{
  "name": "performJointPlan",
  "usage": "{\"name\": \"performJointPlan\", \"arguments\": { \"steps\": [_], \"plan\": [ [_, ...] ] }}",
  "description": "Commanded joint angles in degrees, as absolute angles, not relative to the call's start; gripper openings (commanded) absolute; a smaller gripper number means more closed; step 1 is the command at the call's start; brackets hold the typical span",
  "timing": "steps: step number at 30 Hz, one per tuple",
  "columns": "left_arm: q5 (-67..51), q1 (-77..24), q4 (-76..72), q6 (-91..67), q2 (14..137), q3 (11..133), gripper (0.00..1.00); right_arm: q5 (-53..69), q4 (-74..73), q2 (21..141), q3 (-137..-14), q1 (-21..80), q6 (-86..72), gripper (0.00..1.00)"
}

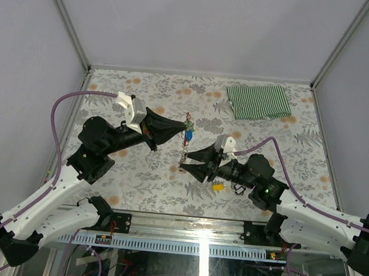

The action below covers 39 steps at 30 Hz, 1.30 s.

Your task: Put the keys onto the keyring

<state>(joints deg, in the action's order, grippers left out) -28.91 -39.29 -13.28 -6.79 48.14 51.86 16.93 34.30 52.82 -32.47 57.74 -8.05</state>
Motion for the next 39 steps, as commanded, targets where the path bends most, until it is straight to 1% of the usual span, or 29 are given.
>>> {"name": "performJointPlan", "arguments": {
  "steps": [1, 6, 11, 16, 24, 29, 33, 37, 39],
  "plan": [
    [-28.48, -39.38, -17.78, -6.95, 47.53, 53.28, 0.00, 15.50, 39.62, 51.59, -32.25, 58.06, -7.09, 0.47],
    [-28.47, -39.35, -17.84, -7.04, 47.51, 53.27, 0.00, 18.92, 41.94, 52.82, -32.51, 57.98, -8.27, 0.47],
    [-28.42, -39.35, -17.75, -7.12, 47.49, 53.27, 0.00, 20.12, 43.46, 53.83, -32.78, 58.00, -9.02, 0.43],
    [-28.36, -39.38, -17.67, -7.03, 47.38, 53.17, 0.00, 20.01, 43.44, 54.27, -32.86, 57.96, -9.45, 0.34],
    [-28.36, -39.38, -17.93, -7.12, 47.31, 53.02, 0.00, 19.07, 42.91, 54.75, -32.98, 57.96, -10.92, 0.15],
    [-28.05, -39.38, -17.84, -7.12, 46.95, 52.85, 0.00, 18.00, 42.70, 55.10, -33.12, 57.98, -12.05, 0.08],
    [-27.76, -39.37, -17.72, -7.12, 46.84, 52.70, 0.00, 16.13, 40.74, 55.37, -34.04, 57.99, -13.03, 0.00],
    [-26.83, -39.37, -16.90, -6.80, 46.49, 52.52, 0.00, 14.57, 35.78, 54.72, -36.03, 57.93, -13.75, 0.00],
    [-25.92, -39.31, -16.20, -6.39, 46.09, 52.16, 0.05, 13.82, 32.60, 53.90, -37.49, 57.93, -14.84, 0.00]
  ]
}}
